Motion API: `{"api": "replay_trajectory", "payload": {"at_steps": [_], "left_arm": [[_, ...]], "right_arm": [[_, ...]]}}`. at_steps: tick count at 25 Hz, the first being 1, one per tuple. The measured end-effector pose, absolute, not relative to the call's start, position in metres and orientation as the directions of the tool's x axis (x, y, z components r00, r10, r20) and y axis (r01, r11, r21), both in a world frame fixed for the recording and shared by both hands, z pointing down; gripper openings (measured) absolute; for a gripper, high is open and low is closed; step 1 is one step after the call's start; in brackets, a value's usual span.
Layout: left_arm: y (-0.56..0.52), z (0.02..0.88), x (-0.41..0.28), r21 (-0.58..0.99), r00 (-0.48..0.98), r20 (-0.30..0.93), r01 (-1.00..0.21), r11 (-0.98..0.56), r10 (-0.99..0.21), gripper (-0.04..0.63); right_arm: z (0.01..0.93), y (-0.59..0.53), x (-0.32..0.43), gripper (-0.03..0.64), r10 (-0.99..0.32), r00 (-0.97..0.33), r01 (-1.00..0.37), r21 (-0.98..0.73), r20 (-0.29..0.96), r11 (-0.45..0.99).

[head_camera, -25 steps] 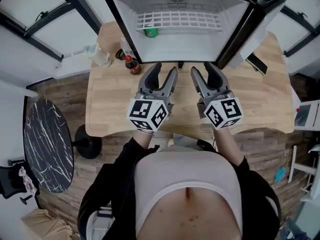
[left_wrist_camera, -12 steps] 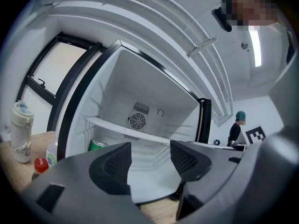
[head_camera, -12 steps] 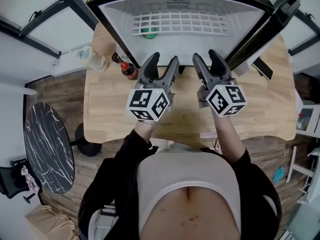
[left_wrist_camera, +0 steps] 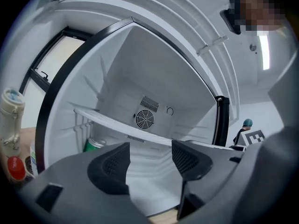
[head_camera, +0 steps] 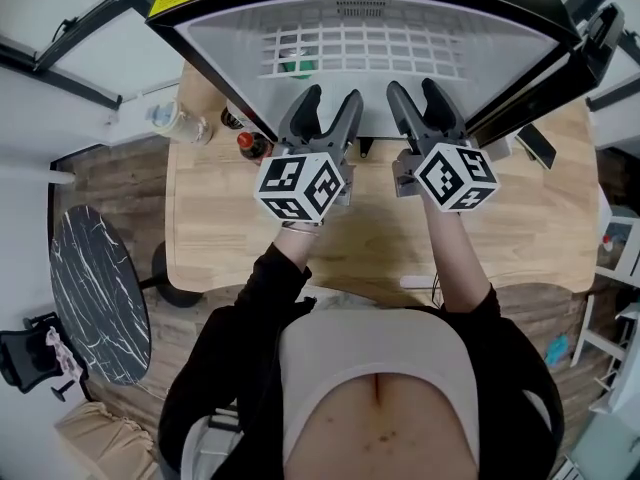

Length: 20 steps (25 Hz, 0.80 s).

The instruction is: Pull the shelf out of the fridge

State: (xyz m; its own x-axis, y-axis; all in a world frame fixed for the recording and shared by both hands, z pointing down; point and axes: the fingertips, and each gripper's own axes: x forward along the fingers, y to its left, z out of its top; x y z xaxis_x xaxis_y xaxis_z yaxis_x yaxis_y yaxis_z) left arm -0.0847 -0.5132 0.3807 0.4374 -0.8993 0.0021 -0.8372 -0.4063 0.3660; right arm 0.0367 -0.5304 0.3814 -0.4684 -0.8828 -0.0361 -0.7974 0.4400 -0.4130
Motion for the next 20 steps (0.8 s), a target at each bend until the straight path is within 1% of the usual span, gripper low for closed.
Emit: {"api": "replay_trajectory", "payload": {"at_steps": [3, 7, 17, 20], "left_arm": [[-0.522, 0.38, -0.084, 0.393, 0.443, -0.007, -0.823, -0.41, -0.897, 0.276], [-0.533, 0.377, -0.084, 0.411, 0.437, -0.006, -0.819, -0.401, -0.899, 0.29], [-0.552, 0.376, -0.09, 0.432, 0.397, -0.008, -0.826, -0.361, -0.918, 0.295], [-0.559, 0.374, -0.09, 0.472, 0.386, -0.016, -0.81, -0.348, -0.922, 0.298]], "right_arm": [[0.381, -0.541, 0.038, 0.305, -0.889, -0.456, -0.786, -0.447, -0.048, 0.427], [0.379, -0.553, 0.036, 0.313, -0.888, -0.456, -0.782, -0.452, -0.053, 0.428], [0.377, -0.573, 0.028, 0.316, -0.889, -0.454, -0.763, -0.489, -0.059, 0.423], [0.376, -0.578, 0.028, 0.319, -0.89, -0.452, -0.753, -0.509, -0.063, 0.418]]}}
